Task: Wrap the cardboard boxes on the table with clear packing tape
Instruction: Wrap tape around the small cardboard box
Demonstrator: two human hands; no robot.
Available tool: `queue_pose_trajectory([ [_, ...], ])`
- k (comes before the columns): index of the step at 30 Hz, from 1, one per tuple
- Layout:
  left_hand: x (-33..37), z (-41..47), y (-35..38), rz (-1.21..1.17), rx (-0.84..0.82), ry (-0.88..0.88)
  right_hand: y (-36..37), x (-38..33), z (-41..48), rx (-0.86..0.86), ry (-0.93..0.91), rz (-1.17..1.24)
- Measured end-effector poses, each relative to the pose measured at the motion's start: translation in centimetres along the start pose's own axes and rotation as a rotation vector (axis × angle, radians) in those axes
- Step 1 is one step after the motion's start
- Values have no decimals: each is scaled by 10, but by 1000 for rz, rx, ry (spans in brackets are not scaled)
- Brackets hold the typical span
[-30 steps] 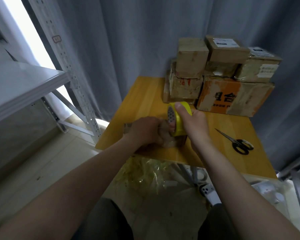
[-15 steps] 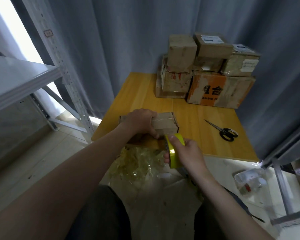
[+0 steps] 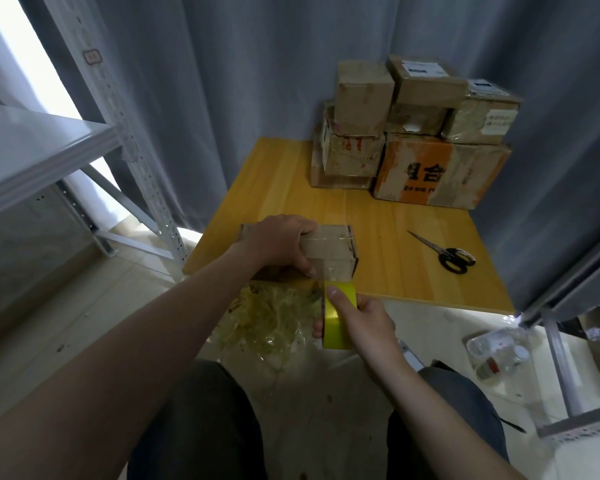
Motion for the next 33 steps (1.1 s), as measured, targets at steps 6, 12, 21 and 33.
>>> queue_pose_trajectory([
  [6,0,-2,1,-17,7,5,-24,6,11,99,-86,-190],
  [12,-1,-3,3,-38,13,3,-24,-63,29,4,-595,-687],
  [21,0,-4,5,-43,26,33,26,-50,93,-317,-255,-1391],
  [33,-3,-9,11,-141,55,-69,30,-70,167,-145,-325,-1268],
])
Point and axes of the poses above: each hand's wrist, its own z-axis towards the middle knuckle, its own y-axis out of the palm, x = y × z, the point moved 5 cm from there along z, towards the middle knuckle, and after that the axes turned 9 degrees about z, right-handed, at the moved point
